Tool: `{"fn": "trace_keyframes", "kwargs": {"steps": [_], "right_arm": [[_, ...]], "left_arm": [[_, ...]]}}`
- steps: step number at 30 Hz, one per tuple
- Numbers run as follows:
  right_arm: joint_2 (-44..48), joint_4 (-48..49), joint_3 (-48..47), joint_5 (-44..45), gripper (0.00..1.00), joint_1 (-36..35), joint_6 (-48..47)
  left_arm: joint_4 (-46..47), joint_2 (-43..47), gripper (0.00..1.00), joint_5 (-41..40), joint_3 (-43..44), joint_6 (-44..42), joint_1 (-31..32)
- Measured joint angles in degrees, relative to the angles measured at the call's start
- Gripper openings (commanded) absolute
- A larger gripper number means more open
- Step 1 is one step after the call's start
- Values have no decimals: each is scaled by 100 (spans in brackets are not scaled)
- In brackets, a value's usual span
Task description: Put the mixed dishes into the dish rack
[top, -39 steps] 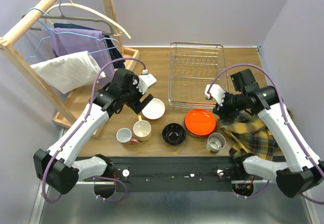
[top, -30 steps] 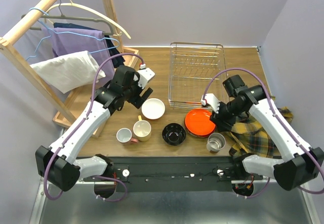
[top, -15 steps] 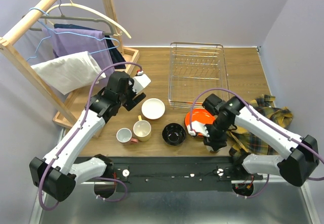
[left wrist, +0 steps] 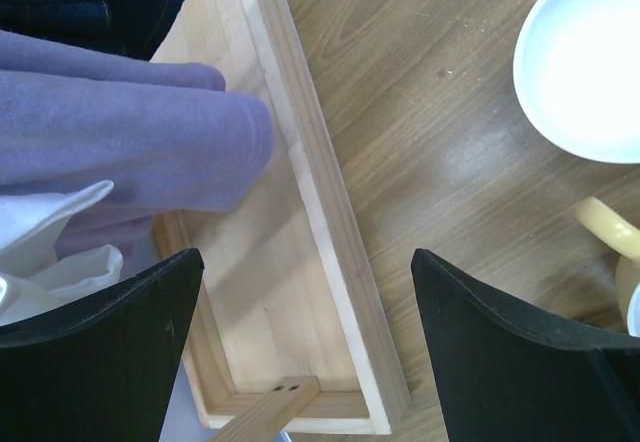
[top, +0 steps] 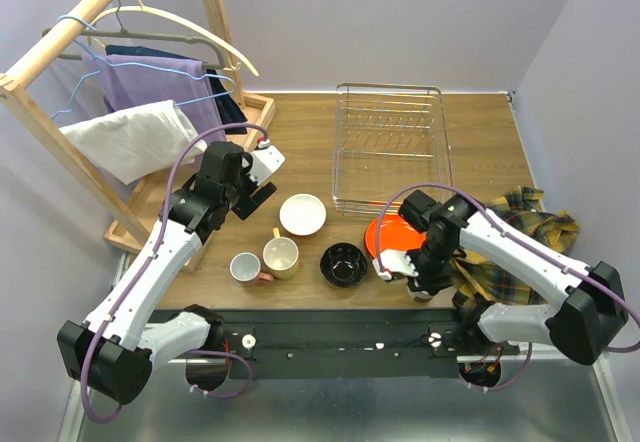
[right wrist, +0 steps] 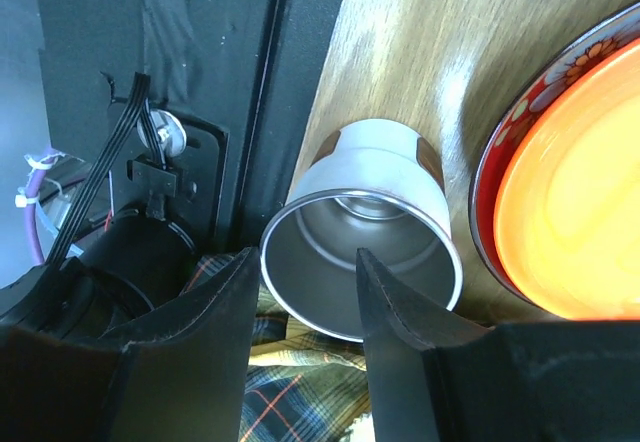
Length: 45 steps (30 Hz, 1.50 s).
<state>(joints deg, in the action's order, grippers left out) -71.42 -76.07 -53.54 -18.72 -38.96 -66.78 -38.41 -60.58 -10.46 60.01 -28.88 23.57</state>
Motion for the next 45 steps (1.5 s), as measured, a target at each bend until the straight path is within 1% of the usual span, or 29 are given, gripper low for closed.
{"fn": "trace_keyframes", "kwargs": {"steps": [4,8,15,18,19,21,22,24,25,27,28,31,32,33,36,40,45], "right_arm": [[157,-11,22,-15,51,-70,-13],[520,-39,227,2,51,-103,-9],[442,13,455,131,49,-122,17],[391,151,597,210,36,-122,15],[391,184,638,245,26,-125,15],[391,234,695,306,17,-138,48],[391,234,695,306,9,-138,48],[398,238,691,306,1,-162,50],[398,212,660,328,1,-170,72],[426,129,470,387,1,-177,107],[466,101,343,431,1,-181,149],[713,70,35,632,1,-186,273],[758,48,-31,673,1,-186,286],[841,0,-155,769,1,-186,341],[887,-50,-468,1008,1,-186,474],[844,-50,-721,1307,1,-186,723],[802,-68,-1239,1574,1,-186,1097]], "left_arm": [[-35,0,94,2,0,-7,0],[-33,0,94,2,0,-7,0],[-33,0,95,0,0,-9,-22],[-33,0,94,0,2,-13,-26],[-37,0,95,2,9,-17,-26],[-42,-2,94,2,37,-26,-26],[-46,-7,94,13,57,-28,-26],[-61,-20,94,70,107,-39,-26],[-68,-31,94,114,144,-48,-26],[-87,-42,94,382,243,-68,-26],[-155,-39,99,654,326,-81,-37],[-186,55,99,1764,546,-50,-46],[-98,175,99,2164,560,68,0],[-44,256,99,2347,560,151,48],[118,328,99,3067,802,763,494],[407,-142,99,3606,1246,1473,848],[911,-793,99,4037,1143,2225,1141]]}}
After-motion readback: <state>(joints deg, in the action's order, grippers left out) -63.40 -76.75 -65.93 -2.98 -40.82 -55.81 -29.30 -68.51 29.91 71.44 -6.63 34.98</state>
